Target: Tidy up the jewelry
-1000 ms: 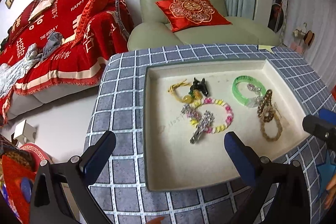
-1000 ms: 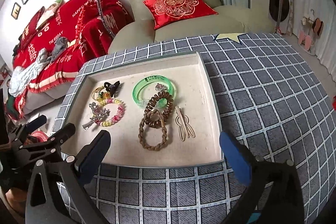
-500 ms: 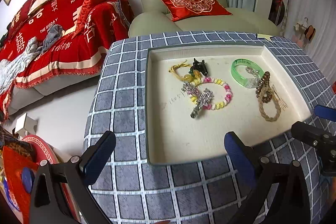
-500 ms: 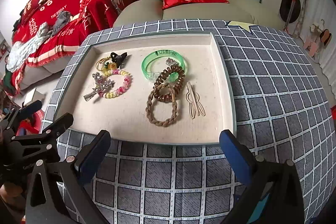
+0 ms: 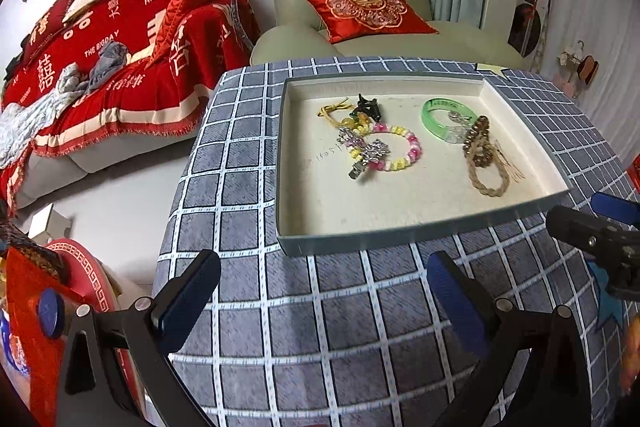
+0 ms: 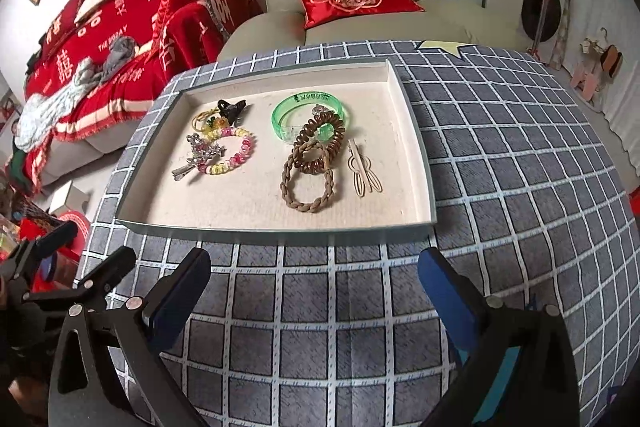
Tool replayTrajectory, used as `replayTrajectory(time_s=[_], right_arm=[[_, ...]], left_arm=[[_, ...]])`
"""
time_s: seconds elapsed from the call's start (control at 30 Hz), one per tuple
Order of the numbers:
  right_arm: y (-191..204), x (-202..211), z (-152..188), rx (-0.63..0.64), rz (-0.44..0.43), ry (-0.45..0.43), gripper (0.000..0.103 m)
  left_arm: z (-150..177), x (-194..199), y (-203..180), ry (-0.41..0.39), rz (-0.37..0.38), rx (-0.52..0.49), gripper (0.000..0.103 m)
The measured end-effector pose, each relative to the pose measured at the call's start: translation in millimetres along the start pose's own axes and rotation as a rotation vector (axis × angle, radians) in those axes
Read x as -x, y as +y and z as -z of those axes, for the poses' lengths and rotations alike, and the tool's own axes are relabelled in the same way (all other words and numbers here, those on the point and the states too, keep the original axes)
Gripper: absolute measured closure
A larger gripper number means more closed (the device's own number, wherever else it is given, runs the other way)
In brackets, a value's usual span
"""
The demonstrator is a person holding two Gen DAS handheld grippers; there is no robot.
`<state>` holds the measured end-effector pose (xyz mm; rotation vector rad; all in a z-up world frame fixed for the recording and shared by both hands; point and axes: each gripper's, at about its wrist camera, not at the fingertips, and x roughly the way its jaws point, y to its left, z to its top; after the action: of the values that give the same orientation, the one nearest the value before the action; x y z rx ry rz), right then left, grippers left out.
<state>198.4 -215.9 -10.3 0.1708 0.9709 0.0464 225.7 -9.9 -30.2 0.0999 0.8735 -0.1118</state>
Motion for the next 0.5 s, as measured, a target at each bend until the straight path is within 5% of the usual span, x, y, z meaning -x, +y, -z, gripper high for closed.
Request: replayTrajectory(time_s=[0.5], right_arm=[[6,45,24,0.033,0.049,-0.171,0.0]], left_arm=[[22,48,0,-0.141,-0.008,0.073,0.0]])
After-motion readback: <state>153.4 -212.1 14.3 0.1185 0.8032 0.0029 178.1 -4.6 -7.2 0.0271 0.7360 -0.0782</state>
